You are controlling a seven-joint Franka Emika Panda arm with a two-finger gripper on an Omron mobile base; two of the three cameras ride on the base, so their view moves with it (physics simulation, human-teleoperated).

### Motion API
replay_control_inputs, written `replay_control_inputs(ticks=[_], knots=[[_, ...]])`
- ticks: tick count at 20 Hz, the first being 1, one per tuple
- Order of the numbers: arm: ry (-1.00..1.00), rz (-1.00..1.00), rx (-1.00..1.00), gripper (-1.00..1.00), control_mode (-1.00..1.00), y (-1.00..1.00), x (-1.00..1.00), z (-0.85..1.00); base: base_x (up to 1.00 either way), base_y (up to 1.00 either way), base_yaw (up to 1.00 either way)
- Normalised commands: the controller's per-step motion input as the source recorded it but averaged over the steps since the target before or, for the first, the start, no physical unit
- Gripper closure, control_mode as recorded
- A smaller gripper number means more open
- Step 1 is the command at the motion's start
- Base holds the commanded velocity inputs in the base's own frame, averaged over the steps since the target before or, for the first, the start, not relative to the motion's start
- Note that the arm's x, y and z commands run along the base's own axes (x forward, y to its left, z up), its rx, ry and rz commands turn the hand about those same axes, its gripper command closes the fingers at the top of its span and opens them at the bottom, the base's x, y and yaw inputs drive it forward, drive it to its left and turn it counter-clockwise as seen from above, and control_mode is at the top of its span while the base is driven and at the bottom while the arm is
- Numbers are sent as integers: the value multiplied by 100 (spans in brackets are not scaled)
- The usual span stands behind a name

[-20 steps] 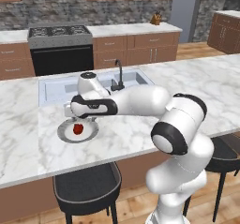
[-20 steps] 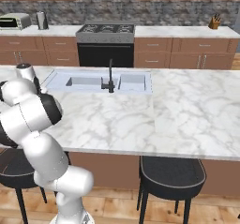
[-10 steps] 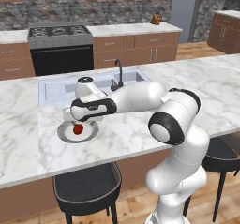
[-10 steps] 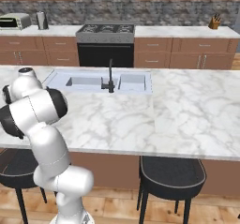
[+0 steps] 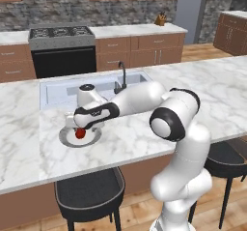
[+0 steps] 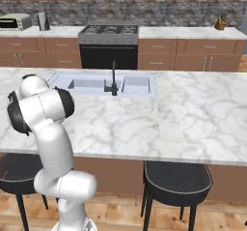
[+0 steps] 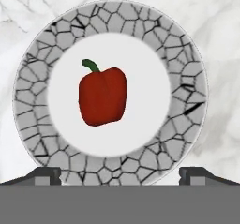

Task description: Transport the steak and bell pepper to the fridge. Place the steak on the rack containing meat and place the bell pepper on the rack containing the vegetable, ensuring meats and vegetables are on different racks.

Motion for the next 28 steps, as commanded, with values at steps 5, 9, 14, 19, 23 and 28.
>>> replay_control_inputs(ticks=[5, 9, 14, 19, 23, 28], knots=[[0, -4, 0, -100, -100, 12, 23, -20, 0, 0, 0], [0, -5, 0, -100, -100, 20, 23, -13, 0, 0, 0], [0, -5, 0, -100, -100, 4, 12, -16, 0, 0, 0], [3, -3, 0, -100, -100, 0, 14, -23, 0, 0, 0], [0, -1, 0, -100, -100, 0, 22, -15, 0, 0, 0], [2, 0, 0, -100, -100, 0, 6, -24, 0, 0, 0]])
